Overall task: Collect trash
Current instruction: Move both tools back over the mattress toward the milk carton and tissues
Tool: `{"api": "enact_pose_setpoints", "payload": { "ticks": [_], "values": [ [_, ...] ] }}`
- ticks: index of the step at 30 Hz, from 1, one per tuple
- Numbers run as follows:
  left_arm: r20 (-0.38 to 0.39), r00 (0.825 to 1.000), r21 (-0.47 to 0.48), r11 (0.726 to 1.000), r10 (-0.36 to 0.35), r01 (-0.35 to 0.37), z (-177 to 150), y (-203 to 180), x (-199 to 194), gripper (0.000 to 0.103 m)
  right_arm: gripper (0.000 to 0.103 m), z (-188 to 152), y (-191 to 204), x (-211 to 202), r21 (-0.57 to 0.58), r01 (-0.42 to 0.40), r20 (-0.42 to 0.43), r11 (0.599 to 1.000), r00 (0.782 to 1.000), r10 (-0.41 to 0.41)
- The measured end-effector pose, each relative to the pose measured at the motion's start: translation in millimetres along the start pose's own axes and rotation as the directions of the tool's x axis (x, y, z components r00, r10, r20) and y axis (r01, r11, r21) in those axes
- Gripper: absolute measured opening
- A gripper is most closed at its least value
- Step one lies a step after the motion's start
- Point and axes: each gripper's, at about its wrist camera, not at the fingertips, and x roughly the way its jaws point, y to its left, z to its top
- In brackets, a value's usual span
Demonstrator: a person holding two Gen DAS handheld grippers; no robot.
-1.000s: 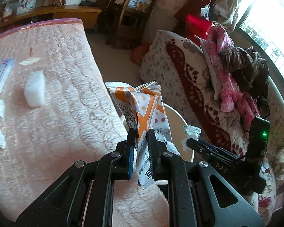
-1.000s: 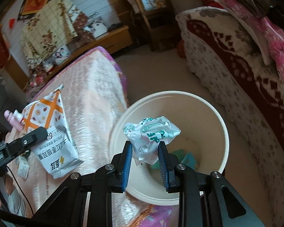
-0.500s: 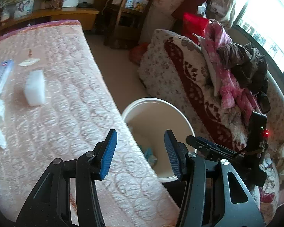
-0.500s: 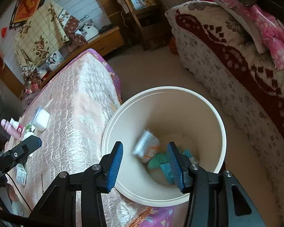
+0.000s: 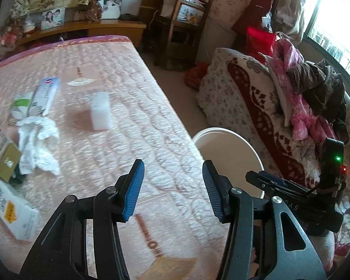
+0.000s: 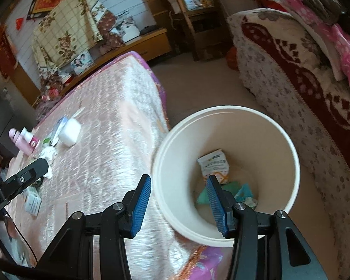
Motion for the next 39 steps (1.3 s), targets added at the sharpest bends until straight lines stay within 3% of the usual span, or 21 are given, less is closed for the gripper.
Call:
{"api": "enact_pose_setpoints", "payload": {
  "ticks": [12,18,30,39],
  "values": [
    [-0.026,0.997,-0.09,0.993,0.072,-0.074,-13.3,60.7,-10.8,0.05,0.048,-6.1,67.2,2.3,-0.108,-0.083,-0.024,0.991,0.996,0.081],
    [-0.069,0.991,-0.15,0.981,0.114,-0.123,-26.5,104.1,-22.4,0.05,0.056,-10.5,97.7,6.0,-0.151,-0.127,-0.045,0.98,0.992,0.122],
    [-0.073,0.976,-0.267,0.938,0.207,-0.219,-66.0,194.3,-97.3,0.05,0.058,-18.7,173.3,31.4,-0.264,-0.226,-0.128,0.938,0.972,0.198],
    [-0.052,0.975,-0.312,0.924,0.214,-0.219,-76.1,224.1,-140.1,0.05,0.061,-20.6,240.5,62.4,-0.344,-0.297,-0.19,0.891,0.951,0.243]
  ]
}}
